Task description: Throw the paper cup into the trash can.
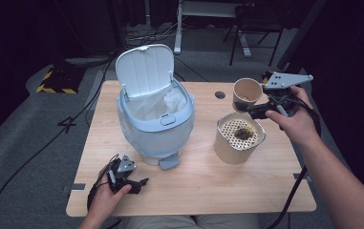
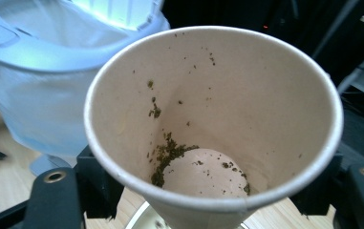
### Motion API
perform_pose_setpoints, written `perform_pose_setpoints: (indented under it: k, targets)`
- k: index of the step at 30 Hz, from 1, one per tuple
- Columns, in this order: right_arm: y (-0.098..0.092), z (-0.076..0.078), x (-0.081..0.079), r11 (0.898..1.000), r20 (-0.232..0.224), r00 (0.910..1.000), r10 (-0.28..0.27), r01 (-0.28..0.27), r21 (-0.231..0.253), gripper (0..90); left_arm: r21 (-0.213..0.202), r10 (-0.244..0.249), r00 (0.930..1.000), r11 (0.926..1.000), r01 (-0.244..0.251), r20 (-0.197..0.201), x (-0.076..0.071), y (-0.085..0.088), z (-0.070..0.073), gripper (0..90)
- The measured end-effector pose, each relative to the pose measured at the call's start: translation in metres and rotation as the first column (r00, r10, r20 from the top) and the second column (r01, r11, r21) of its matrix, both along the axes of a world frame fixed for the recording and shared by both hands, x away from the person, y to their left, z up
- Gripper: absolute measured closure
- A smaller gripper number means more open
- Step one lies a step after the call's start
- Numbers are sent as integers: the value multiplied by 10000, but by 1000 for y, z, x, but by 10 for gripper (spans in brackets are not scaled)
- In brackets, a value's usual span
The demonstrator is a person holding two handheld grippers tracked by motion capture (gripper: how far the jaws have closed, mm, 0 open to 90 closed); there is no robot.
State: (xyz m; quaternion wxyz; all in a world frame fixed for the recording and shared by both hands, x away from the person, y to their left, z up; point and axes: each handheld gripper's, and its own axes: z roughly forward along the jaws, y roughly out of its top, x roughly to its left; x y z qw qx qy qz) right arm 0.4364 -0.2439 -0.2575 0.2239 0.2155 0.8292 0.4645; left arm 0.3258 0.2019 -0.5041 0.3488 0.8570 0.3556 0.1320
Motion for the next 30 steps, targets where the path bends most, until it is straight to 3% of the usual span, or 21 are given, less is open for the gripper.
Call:
perform_pose_setpoints:
  k: [9, 16, 24, 30]
  targets:
    - [37, 7, 16, 9951, -450, 9942, 977, -969, 193, 274, 2, 108, 9999, 9999, -108, -16, -4, 2, 0, 154]
    - [64, 12, 23, 9896, -331, 9895, 1405, -1392, 371, 274, -11, 85, 10000, 10000, -85, -48, -4, 2, 0, 153]
    - [97, 20, 28, 9794, -274, 9827, 1833, -1801, 913, 270, -7, 79, 10000, 10000, -79, -47, -4, 2, 0, 152]
    - [120, 27, 35, 9667, -615, 9744, 2163, -2048, 1537, 268, 9, 52, 10000, 10000, -52, -44, -3, 2, 0, 150]
